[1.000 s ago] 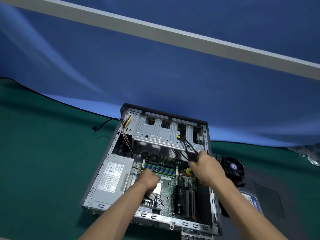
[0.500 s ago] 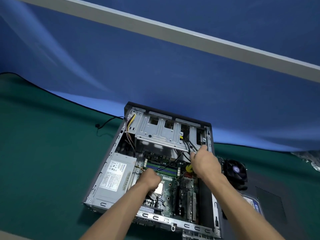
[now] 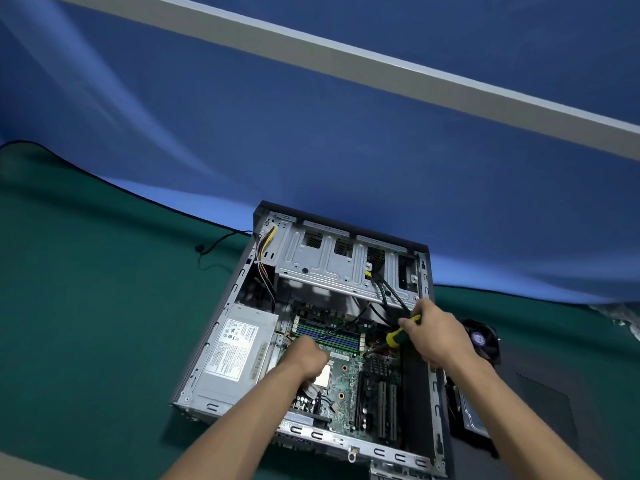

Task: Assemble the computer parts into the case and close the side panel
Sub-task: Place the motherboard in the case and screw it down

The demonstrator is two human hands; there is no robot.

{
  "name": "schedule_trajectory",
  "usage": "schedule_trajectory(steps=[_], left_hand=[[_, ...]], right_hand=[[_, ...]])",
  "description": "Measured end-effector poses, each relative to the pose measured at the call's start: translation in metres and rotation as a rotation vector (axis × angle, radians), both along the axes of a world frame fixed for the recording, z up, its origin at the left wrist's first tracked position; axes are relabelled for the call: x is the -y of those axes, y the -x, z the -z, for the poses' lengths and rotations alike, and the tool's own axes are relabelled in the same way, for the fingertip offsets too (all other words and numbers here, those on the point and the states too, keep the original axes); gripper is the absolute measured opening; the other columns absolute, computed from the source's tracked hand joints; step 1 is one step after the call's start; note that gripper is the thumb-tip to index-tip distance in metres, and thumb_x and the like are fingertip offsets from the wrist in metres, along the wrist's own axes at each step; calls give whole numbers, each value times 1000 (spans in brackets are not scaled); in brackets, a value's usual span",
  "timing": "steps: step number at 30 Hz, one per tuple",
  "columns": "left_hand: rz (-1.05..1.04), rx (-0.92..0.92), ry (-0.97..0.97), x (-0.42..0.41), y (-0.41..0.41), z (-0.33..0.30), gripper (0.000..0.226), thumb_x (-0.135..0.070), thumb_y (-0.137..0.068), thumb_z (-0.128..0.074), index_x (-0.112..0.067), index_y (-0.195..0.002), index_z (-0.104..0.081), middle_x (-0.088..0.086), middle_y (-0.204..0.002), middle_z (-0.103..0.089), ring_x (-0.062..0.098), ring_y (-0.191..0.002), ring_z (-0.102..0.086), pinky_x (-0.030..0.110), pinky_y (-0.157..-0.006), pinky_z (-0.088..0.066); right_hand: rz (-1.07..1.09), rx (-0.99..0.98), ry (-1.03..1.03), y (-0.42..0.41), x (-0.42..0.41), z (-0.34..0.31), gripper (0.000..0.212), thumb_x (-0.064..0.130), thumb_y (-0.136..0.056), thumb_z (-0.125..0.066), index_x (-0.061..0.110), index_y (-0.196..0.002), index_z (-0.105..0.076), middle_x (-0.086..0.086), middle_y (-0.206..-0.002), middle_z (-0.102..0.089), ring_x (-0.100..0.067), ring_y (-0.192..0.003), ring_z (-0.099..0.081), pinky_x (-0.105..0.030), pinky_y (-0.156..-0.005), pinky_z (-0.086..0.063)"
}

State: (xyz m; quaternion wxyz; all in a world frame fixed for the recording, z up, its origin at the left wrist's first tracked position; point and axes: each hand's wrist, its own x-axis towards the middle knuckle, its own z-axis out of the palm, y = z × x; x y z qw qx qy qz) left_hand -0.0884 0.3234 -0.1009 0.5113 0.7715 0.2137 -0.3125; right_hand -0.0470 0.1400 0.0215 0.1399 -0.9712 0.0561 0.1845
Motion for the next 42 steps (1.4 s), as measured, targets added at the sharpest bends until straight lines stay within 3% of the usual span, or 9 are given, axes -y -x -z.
schedule_trajectory(steps=[6, 9, 14, 18, 22, 26, 31, 36, 42], left_hand=[[7, -3, 2, 0, -1, 1, 16, -10, -92, -50, -4, -78, -54, 16, -79, -57, 24, -61, -51, 29, -58, -43], [7, -7, -5, 0, 0, 0, 17, -10, -92, -49, -5, -76, -53, 15, -77, -55, 23, -58, -50, 29, -55, -44], [21, 17, -13, -1, 1, -4, 18, -10, -92, -50, -5, -75, -53, 14, -77, -54, 20, -56, -48, 28, -58, -43], [9, 18, -5, -2, 2, -3, 18, -11, -94, -51, -1, -80, -57, 17, -77, -55, 21, -56, -48, 30, -57, -44], [39, 57, -24, 1, 2, -5, 21, -13, -94, -51, -1, -80, -59, 17, -76, -56, 24, -60, -51, 34, -63, -49], [77, 130, -101, 8, 2, -9, 17, -10, -94, -49, -5, -86, -63, 11, -76, -65, 25, -58, -58, 36, -61, -56], [261, 400, -346, 34, -4, -29, 13, -21, -91, -50, -27, -98, -59, -7, -85, -66, 15, -71, -64, 29, -67, -52], [366, 662, -291, 84, -15, -63, 22, -30, -92, -52, -27, -70, -56, -11, -59, -56, 9, -55, -52, 25, -52, -36], [333, 771, -220, 140, -24, -70, 46, -29, -89, -57, -20, -51, -32, -8, -44, -36, 6, -45, -34, 26, -48, -26]], right_hand=[[-20, -68, -10, 0, -15, -4, 24, 34, -96, -52, 13, -102, -42, -9, -86, -65, -24, -67, -65, -34, -57, -55], [-94, 27, 168, -1, -24, -4, 31, 37, -97, -51, 8, -107, -48, -10, -98, -66, -27, -81, -61, -33, -66, -49], [-282, -41, 378, -5, -36, -1, 14, 23, -90, -56, 12, -84, -53, 1, -78, -56, -23, -75, -57, -27, -61, -39], [-598, -74, 694, 15, -36, 15, 21, 12, -93, -47, 13, -104, -64, 2, -101, -68, -17, -89, -66, -25, -61, -41], [-613, -67, 734, 23, -22, 25, 24, 12, -90, -47, 16, -102, -68, 3, -98, -70, -19, -89, -68, -24, -68, -49], [-466, 77, 563, 21, -4, 14, 14, 16, -88, -49, 16, -99, -58, 1, -95, -68, -22, -77, -63, -25, -56, -35], [-85, 144, 32, 20, 30, 10, 19, 37, -80, -57, 19, -80, -49, 6, -65, -50, -19, -60, -50, -27, -54, -33], [380, 230, -597, 32, 61, 36, 37, 21, -77, -64, 17, -50, -38, 6, -40, -37, -19, -45, -36, -28, -51, -32], [615, 228, -797, 47, 85, 76, 39, 22, -83, -69, 17, -54, -43, 1, -45, -40, -20, -44, -39, -32, -51, -34]])
